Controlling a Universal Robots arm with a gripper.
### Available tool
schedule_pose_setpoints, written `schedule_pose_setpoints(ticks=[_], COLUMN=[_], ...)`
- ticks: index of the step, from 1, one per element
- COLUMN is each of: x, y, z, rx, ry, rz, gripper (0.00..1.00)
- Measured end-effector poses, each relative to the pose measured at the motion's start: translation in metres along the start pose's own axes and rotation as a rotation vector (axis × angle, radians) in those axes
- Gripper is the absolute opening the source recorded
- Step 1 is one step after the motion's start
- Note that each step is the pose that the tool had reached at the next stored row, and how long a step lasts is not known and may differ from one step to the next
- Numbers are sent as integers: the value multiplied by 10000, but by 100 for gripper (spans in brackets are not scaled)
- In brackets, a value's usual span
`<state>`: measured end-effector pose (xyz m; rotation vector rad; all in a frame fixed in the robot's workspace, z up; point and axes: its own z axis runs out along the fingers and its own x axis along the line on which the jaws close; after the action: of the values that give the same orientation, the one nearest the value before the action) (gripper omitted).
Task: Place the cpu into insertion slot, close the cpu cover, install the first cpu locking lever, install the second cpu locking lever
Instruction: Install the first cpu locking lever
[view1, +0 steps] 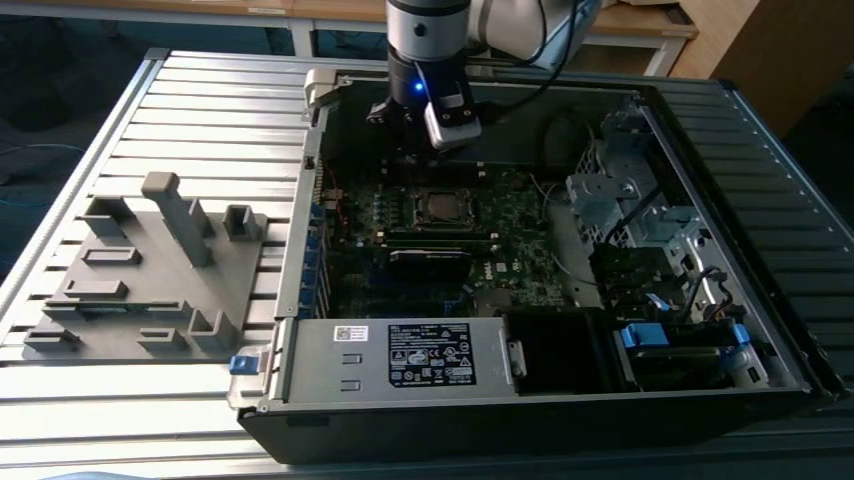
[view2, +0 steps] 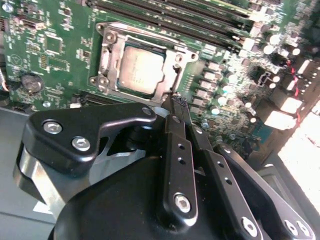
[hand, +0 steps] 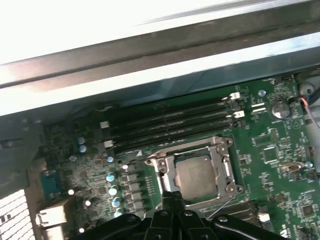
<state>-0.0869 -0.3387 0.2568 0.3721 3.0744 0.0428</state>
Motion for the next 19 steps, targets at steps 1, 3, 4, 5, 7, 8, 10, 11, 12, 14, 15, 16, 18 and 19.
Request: schedule_pose_setpoints(ticks=[1,3,4,5,7,8,10,11,12,14,15,16,18,19], x=[21,60,81,102,144,162,196,212,225,243,243,243,244,244], y=[-5,-15,-21,-26,-38,-43,-53,-57,-61,-65,-65,-65,-65,-65], z=[-1,-2,-4,-5,-6,-7,-9,-10,-11,-11,-11,-11,-12,-11], rx=[0,-1,-1,-2,-3,-3,-3,-4,-4,-4,-4,-5,-3,-4], ry=[0,-2,-3,-4,-8,-9,-10,-12,-12,-13,-12,-13,-12,-12], rz=[1,0,-1,-1,0,0,-1,0,-1,0,0,0,-1,-1], gripper=[11,11,11,11,11,11,11,11,11,11,11,11,11,11])
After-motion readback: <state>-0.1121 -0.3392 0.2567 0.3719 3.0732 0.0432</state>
